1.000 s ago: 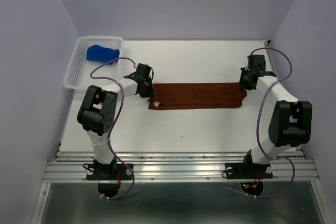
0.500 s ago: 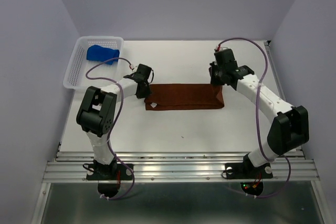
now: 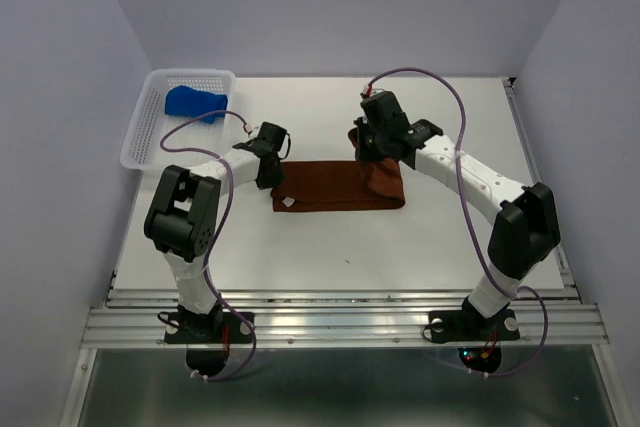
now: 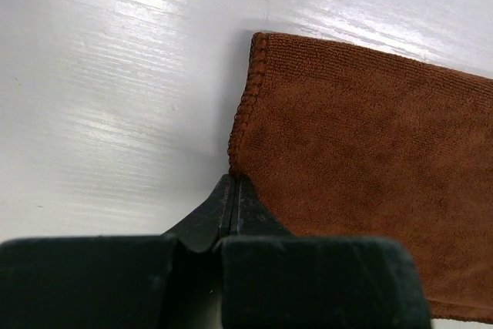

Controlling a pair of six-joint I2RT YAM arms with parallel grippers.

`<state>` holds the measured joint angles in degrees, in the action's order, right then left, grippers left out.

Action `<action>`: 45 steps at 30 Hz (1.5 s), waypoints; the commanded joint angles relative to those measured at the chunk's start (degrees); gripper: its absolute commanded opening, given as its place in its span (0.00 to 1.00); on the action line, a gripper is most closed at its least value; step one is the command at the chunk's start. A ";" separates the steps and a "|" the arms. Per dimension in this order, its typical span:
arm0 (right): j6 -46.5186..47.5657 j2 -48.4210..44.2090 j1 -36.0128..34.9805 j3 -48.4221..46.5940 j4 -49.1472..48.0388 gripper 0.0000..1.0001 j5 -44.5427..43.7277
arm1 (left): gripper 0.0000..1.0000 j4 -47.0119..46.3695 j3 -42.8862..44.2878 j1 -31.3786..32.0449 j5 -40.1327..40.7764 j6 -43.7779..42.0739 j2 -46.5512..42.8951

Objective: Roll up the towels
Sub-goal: Fold the towel

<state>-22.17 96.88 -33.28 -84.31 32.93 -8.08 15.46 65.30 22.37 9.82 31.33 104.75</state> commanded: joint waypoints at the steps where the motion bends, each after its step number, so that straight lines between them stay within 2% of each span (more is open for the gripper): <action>1: -2.52 0.94 -3.02 -3.93 -3.66 0.08 2.80 | 0.00 0.62 -2.10 -0.31 -1.91 -0.48 -1.74; 12: -7.27 6.47 -10.57 -9.99 -10.86 0.08 4.30 | 0.00 -0.43 -3.95 -1.28 -2.09 0.13 -2.97; 20: -9.02 11.48 -14.35 -15.35 -13.06 0.09 1.22 | 0.00 -1.40 -5.09 -1.80 -3.93 0.40 -4.11; 33: -9.91 17.03 -14.89 -16.50 -13.50 0.10 -3.70 | 0.00 -1.93 -5.88 -2.16 -4.73 0.66 -4.73; 36: -9.12 15.54 -14.89 -15.53 -13.33 0.09 -6.67 | 0.00 -1.67 -5.97 -2.33 -4.20 0.66 -4.64; 40: -8.24 8.36 -13.31 -10.63 -12.10 0.09 -11.86 | 0.00 -1.66 -6.23 -2.94 -3.76 0.66 -4.47; 45: -4.64 -3.70 -2.51 0.10 -10.69 0.09 -11.00 | 0.00 -1.40 -6.32 -3.21 -2.53 0.31 -4.47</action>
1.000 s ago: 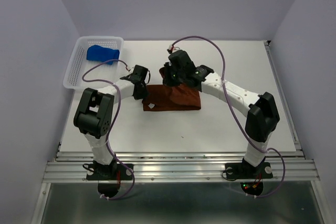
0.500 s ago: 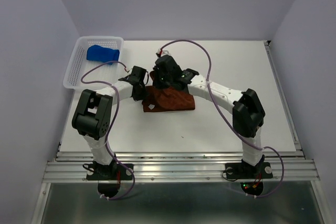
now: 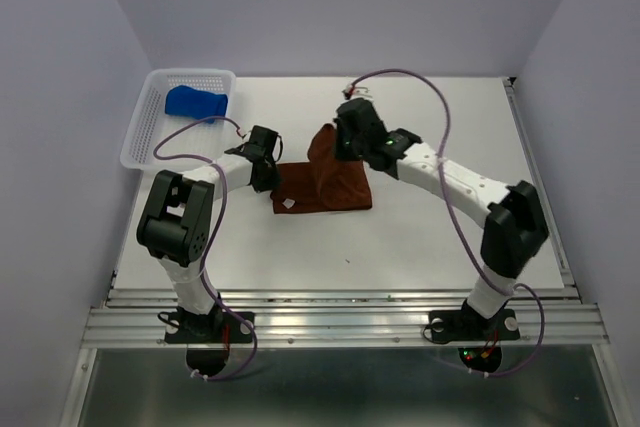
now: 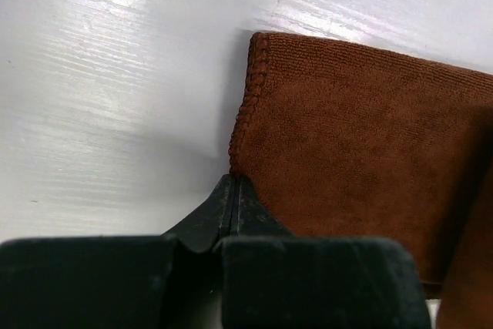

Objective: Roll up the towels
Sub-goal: Fold the towel

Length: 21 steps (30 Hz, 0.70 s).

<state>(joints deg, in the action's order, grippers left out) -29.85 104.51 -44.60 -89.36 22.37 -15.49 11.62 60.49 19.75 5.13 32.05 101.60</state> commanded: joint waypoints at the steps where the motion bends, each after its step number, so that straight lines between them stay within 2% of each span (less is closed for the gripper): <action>1: 3.56 -13.35 10.57 6.90 0.13 0.09 -3.06 | 0.00 2.27 -1.43 -0.59 2.08 -0.59 -1.23; 6: 9.98 -23.90 19.71 17.70 1.62 0.09 -2.88 | 0.00 1.83 -0.46 -0.59 2.69 -1.99 -0.62; 7: 10.33 -26.35 24.25 19.04 1.80 0.09 -2.71 | 0.00 1.83 -0.29 -0.59 2.96 -2.26 -0.53; 10: 16.46 -28.30 31.82 21.85 1.89 0.11 -0.52 | 0.00 1.83 0.68 -0.59 3.05 -2.78 0.17; 15: 21.58 -26.64 38.52 22.04 2.06 0.11 0.19 | 0.00 1.92 1.56 -0.50 3.14 -2.96 0.70; 19: 23.52 -24.62 39.85 20.11 2.67 0.12 0.01 | 0.00 2.09 2.00 -0.50 2.87 -2.87 1.05; 21: 22.82 -24.26 39.85 18.61 4.43 0.12 5.70 | 0.00 2.09 1.91 -0.59 2.52 -2.70 0.97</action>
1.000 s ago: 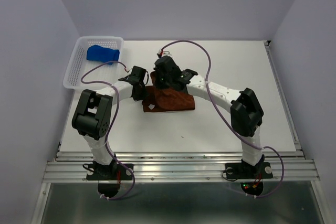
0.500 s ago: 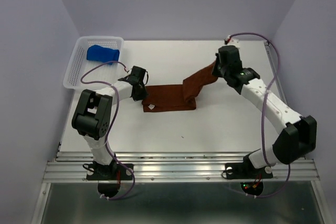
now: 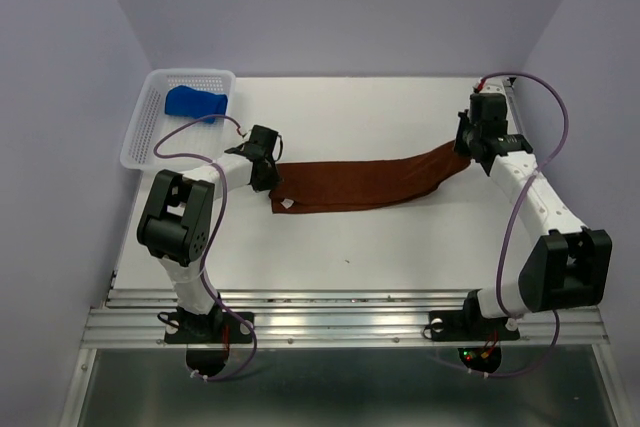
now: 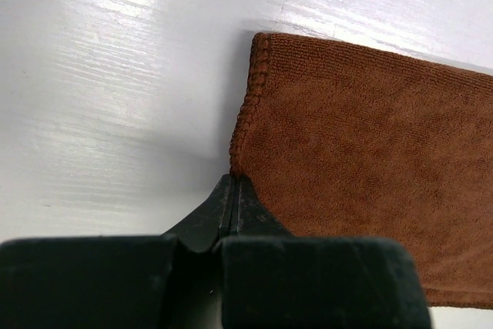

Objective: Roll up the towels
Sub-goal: Fold the towel

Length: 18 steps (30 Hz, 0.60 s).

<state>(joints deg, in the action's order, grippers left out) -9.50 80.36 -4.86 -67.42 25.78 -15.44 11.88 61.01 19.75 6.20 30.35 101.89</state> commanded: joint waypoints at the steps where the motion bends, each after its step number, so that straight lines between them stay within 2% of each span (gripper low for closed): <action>1: 2.12 -0.37 0.12 -3.51 1.20 0.12 6.99 | 0.00 1.74 1.30 -0.50 1.28 -0.82 0.68; 6: -0.43 -2.75 -0.59 -2.54 0.24 0.13 14.90 | 0.00 0.87 0.86 -0.50 -0.74 -0.47 -0.37; 7: -0.70 -3.18 -2.67 -2.46 -0.11 0.13 17.87 | 0.00 0.60 0.69 -0.50 -0.92 -0.38 -0.72; 13: -4.21 -0.74 -12.17 -4.91 0.67 0.12 17.73 | 0.00 0.25 0.42 -0.50 -2.42 -0.03 -1.34; 18: -8.59 4.97 -20.60 -9.48 0.41 0.12 15.71 | 0.00 0.43 0.42 -0.50 -2.77 0.15 -1.87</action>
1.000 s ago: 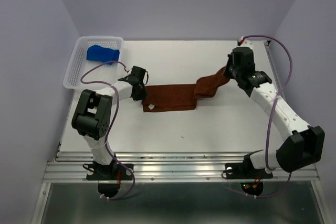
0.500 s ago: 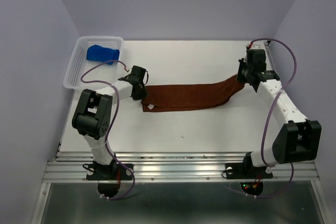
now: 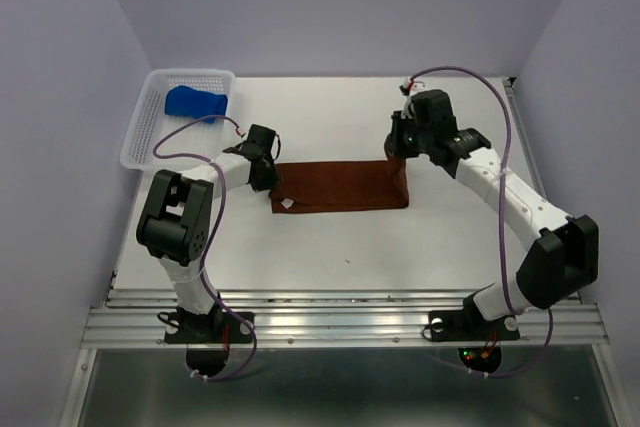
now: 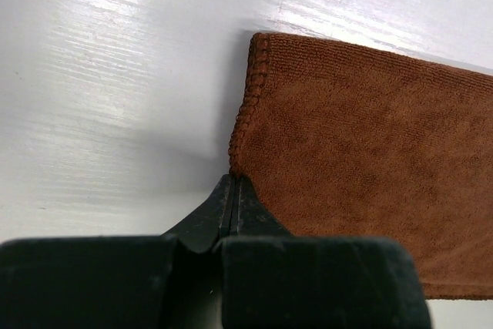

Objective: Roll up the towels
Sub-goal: Fold the towel

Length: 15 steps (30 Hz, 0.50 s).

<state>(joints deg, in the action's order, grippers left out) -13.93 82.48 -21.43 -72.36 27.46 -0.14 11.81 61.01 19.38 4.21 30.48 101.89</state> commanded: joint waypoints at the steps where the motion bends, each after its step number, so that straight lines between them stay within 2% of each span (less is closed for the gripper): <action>1: -4.95 4.52 -5.97 -5.68 -1.97 0.12 0.41 | 0.00 0.40 0.33 -0.13 -0.87 0.19 -2.21; 15: -11.99 18.24 -19.95 -16.32 -9.88 0.12 0.49 | 0.00 0.14 -0.90 -0.13 -1.04 0.19 -3.27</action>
<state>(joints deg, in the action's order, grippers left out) -23.53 99.39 -38.50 -84.14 23.49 0.03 11.79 60.93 19.38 3.20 30.55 101.62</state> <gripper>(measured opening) 0.130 0.025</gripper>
